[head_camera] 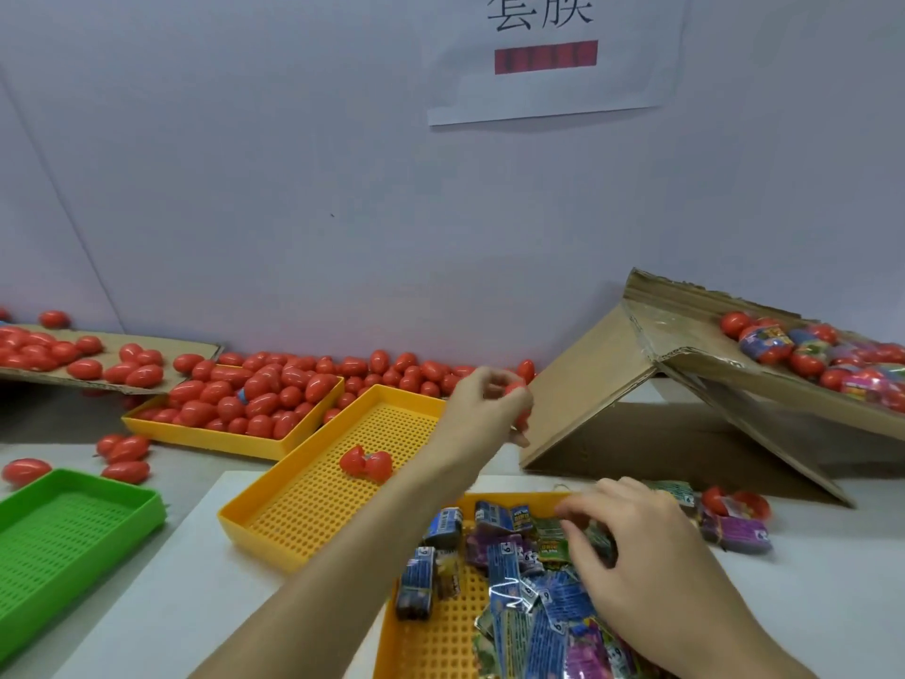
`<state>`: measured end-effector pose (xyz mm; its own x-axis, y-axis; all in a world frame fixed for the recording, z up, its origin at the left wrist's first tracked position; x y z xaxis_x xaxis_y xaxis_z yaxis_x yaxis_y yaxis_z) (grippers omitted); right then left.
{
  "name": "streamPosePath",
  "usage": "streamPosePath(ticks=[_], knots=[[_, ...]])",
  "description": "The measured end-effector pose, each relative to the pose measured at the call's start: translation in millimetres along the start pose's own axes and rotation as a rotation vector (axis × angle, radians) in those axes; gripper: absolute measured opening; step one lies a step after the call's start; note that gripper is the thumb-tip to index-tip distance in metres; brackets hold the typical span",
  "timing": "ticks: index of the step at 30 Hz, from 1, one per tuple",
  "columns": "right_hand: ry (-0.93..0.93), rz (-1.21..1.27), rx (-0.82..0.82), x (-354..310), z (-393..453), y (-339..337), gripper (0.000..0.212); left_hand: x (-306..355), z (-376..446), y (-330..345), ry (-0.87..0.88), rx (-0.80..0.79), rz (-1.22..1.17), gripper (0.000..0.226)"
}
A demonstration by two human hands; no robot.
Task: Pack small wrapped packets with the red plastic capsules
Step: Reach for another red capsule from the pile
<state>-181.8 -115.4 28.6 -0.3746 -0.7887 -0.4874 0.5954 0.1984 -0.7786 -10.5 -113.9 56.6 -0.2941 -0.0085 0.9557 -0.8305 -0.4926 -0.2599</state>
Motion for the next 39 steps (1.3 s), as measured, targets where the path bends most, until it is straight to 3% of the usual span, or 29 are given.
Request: streamPosePath(ticks=[3,6,10,17,21,25,27,30,33,39], knots=[[0.049,0.144,0.04,-1.4,-0.3,-3.3,0.013,-11.5,-43.6,5.8,-0.027,-0.002,-0.146,0.019],[0.064,0.328,0.097,-0.8,-0.5,-8.7,0.031,-20.6,-73.2,6.0,-0.018,0.065,-0.183,0.026],[0.006,0.403,0.08,-8.9,-1.1,-8.6,0.037,-16.8,-84.5,3.4,0.047,0.043,-0.142,0.023],[-0.002,0.464,0.235,-7.9,0.5,-18.5,0.04,-14.2,-87.5,6.1,0.088,-0.027,-0.166,0.019],[0.031,0.523,0.129,-4.6,1.2,-9.9,0.039,-20.5,-85.5,7.5,0.028,-0.039,-0.237,0.023],[0.015,0.492,0.047,-10.2,-1.1,-3.9,0.048,-23.1,-85.3,7.8,0.019,-0.039,-0.028,0.021],[0.022,0.431,0.044,-11.6,-2.2,-1.5,0.056,-24.3,-85.4,7.3,0.018,-0.026,-0.009,0.034],[0.026,0.397,0.133,-12.0,-1.5,-3.9,0.048,-20.9,-86.4,8.6,0.043,-0.051,-0.018,0.037],[0.135,0.579,0.194,-1.5,-0.9,-7.3,0.046,-17.9,-85.3,7.7,0.049,-0.047,-0.143,0.014],[0.256,0.828,0.1,3.1,2.2,-0.6,0.046,-13.4,-86.9,5.2,0.115,-0.041,-0.105,0.02]])
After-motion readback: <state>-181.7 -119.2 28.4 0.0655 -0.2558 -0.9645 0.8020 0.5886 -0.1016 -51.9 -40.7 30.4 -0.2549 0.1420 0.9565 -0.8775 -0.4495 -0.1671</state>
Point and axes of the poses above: each hand's wrist, its own z-axis towards the middle knuckle, its own y-axis out of the palm, x = y × z, the point moved 6 cm from there along z, towards the middle knuckle, and after that the axes turned 8 degrees about z, right-handed, at the moved point
